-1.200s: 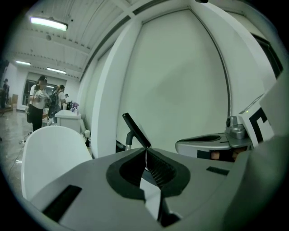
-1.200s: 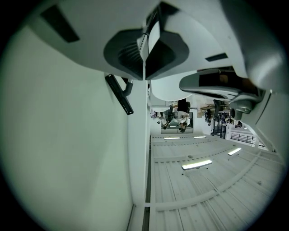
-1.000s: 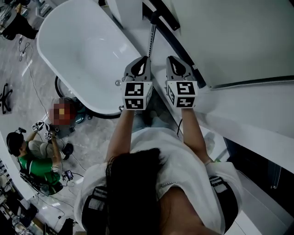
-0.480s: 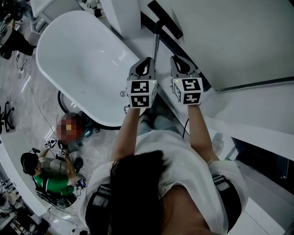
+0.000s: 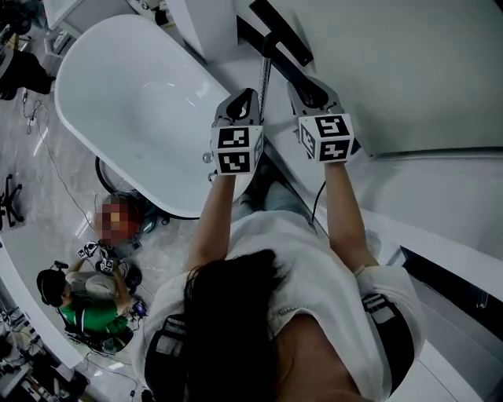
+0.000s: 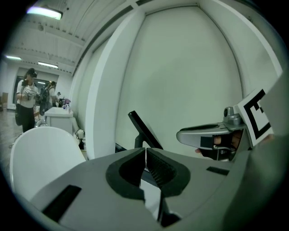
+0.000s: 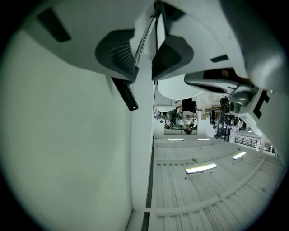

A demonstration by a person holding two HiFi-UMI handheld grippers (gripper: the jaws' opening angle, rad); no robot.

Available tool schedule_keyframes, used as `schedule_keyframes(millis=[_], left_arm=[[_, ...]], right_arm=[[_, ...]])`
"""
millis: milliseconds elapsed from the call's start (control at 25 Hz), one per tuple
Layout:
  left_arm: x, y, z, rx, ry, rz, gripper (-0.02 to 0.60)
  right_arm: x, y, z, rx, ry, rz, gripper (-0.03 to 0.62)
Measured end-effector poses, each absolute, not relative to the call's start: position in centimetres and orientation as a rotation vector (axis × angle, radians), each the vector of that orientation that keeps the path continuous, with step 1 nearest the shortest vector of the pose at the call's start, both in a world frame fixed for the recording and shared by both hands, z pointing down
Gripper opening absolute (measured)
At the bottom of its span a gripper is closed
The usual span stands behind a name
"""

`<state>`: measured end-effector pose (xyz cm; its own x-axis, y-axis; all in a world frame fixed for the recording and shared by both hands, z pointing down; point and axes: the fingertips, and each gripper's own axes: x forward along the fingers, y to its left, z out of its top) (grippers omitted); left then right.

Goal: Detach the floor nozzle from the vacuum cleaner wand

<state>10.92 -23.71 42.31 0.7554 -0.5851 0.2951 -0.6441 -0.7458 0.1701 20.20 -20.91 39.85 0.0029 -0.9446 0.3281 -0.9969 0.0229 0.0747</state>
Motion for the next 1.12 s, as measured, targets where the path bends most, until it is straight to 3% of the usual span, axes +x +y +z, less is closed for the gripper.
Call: schedule_keyframes(millis=[640,1120], left_arm=[[14.1,-30.1,44.1,2.659,-1.004,0.395,0.005],[15.4,-32.9,45.2,2.593,-1.055,0.433,0.005]], right_arm=[[24.3,-29.4,42.1,1.797,-2.019,0.249,0.229],[27.6,-33.3,44.6,1.663,-1.959,0.267,0.275]])
